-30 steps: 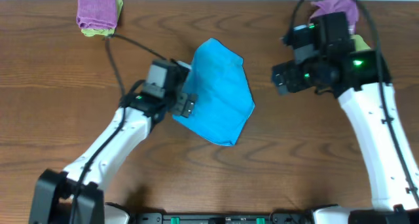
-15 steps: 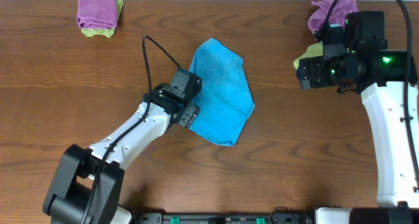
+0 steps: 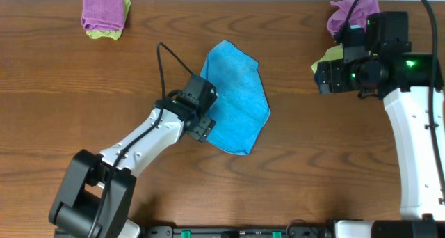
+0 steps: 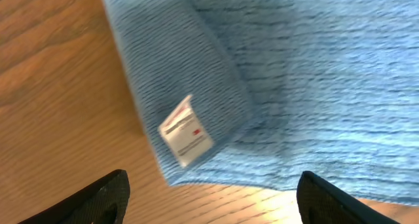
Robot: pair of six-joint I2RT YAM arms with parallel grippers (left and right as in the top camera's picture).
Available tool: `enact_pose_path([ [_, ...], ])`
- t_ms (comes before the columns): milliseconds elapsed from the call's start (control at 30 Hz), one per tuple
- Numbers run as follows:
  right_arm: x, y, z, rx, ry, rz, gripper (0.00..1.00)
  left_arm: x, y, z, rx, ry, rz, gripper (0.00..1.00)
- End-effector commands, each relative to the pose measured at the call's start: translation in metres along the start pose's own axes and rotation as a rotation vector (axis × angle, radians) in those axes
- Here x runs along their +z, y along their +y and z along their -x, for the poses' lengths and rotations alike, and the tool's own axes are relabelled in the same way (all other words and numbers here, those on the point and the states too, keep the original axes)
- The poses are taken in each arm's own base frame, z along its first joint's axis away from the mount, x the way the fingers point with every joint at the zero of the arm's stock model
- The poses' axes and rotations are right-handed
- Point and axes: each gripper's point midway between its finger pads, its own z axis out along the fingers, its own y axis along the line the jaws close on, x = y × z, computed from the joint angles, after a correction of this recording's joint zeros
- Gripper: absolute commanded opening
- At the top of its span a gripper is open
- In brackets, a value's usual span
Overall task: Fold the cloth
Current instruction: 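Reach the left gripper to the blue cloth's left corner and grasp it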
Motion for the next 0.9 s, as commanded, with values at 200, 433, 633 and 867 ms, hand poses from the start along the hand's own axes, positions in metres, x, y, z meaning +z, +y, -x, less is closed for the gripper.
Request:
enact_pose_path([
  [200,0.003,0.003,-0.004,-0.005,0.002,0.022,0.81,0.02,-0.014,0.011,0.025,-0.011,-0.02,0.59],
  [433,0.003,0.004,-0.004,-0.006,0.002,0.023,0.78,0.02,0.0,0.025,0.019,-0.064,0.062,0.47],
  [633,0.003,0.006,-0.004,-0.006,0.001,0.034,0.78,0.024,-0.001,0.022,0.02,-0.052,0.058,0.49],
  [867,0.003,0.005,-0.003,-0.007,-0.004,0.033,0.78,0.033,-0.003,0.013,0.025,-0.007,0.054,0.4],
])
